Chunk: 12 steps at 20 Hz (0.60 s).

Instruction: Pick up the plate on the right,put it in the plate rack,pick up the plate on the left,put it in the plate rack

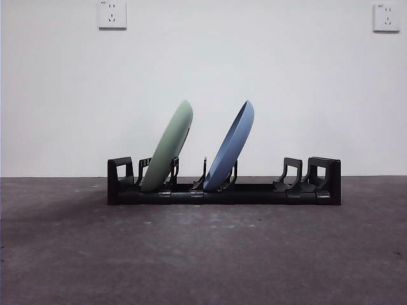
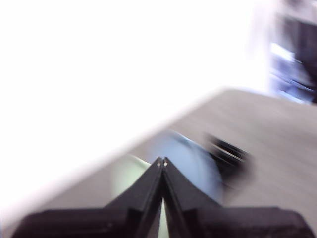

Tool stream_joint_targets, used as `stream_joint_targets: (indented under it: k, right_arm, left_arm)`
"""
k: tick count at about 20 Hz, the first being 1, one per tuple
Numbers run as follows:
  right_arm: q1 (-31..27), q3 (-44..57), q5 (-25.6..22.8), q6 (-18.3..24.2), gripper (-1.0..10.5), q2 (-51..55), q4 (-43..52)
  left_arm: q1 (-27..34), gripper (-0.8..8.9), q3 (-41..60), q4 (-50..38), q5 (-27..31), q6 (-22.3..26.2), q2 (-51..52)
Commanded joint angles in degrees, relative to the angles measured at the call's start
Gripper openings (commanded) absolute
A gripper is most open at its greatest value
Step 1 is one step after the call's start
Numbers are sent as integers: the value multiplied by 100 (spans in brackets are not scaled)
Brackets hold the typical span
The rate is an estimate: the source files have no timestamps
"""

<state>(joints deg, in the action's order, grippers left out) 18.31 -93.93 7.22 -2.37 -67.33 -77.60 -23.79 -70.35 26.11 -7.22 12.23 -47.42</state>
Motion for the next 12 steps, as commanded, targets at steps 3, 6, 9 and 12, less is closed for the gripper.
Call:
stream_joint_targets:
  k: [3,6,9,12]
  right_arm:
    - [4,44,-28,-44,3,-452,-127]
    - [4,44,-28,-44,3,-743,-125]
    - [4,44,-31,-44,3,-944,-122]
    - [4,44,-35,-44,3,-1043,-114]
  left_arm:
    - [1193,-4,1519,-984,-61,369,1032]
    - [1797,-4,3099,-1779,168,385,1965]
    - [2065,-4,4500,-2208,175,162,2828]
    - [2190,-4,5488,-2277,175,-20,3482]
